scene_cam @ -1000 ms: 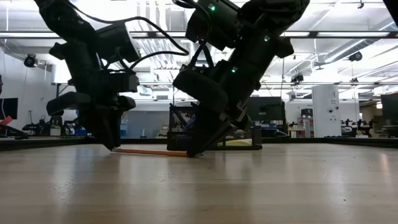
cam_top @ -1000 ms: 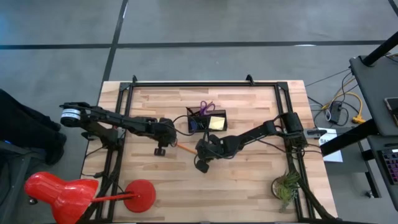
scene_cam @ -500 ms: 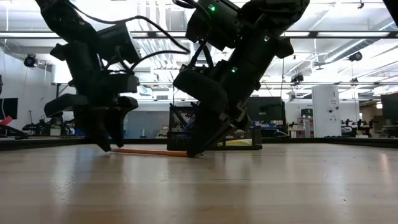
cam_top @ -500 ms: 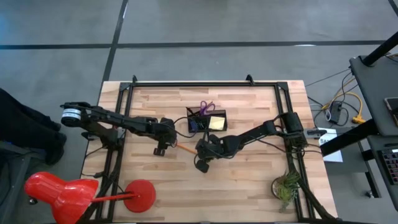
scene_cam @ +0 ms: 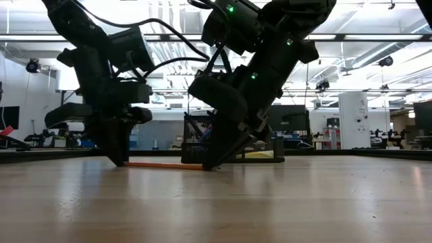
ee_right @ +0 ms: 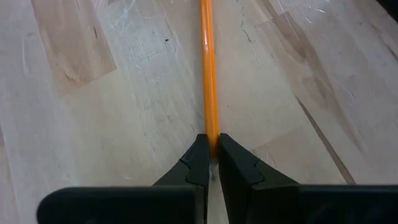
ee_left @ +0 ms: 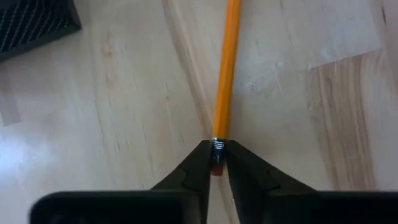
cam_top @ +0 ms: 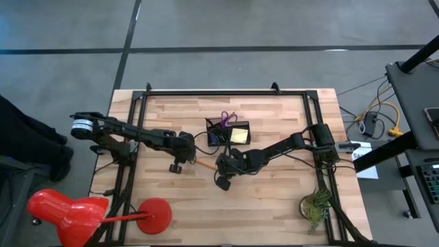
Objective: Pick and place office supplies into organizer
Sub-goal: Put the yellow pencil into the black desk organizer
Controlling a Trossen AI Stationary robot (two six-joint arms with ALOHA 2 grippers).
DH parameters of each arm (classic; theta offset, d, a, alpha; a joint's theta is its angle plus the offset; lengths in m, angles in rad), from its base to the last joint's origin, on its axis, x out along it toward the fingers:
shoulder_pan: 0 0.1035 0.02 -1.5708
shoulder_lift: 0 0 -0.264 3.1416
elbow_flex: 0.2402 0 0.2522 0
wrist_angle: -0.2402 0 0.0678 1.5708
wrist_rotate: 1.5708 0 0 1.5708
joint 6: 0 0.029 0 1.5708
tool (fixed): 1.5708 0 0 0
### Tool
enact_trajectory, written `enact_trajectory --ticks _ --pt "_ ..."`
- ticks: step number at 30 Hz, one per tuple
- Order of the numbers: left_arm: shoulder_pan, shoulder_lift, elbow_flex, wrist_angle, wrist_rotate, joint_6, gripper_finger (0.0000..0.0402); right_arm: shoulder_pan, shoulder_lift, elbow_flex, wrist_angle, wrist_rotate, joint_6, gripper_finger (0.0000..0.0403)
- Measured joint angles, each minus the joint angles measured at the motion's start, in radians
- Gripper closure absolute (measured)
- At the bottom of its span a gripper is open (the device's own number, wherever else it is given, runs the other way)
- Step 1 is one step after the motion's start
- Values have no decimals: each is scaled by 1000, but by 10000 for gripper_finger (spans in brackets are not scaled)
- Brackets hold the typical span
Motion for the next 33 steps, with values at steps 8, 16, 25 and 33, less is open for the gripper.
enact_trajectory --ticks 8,16,25,33 --pt "0 0 1 0 -3 27 393 0 0 8 -1 0 -1 390" --pt "0 6 65 -111 -48 48 393 -1 -30 21 -10 11 -10 390" --pt "2 -17 273 -394 -342 161 394 -12 -175 45 -156 242 -91 392" --pt "5 -48 461 -552 -653 351 394 -9 -287 47 -503 427 -2 391"
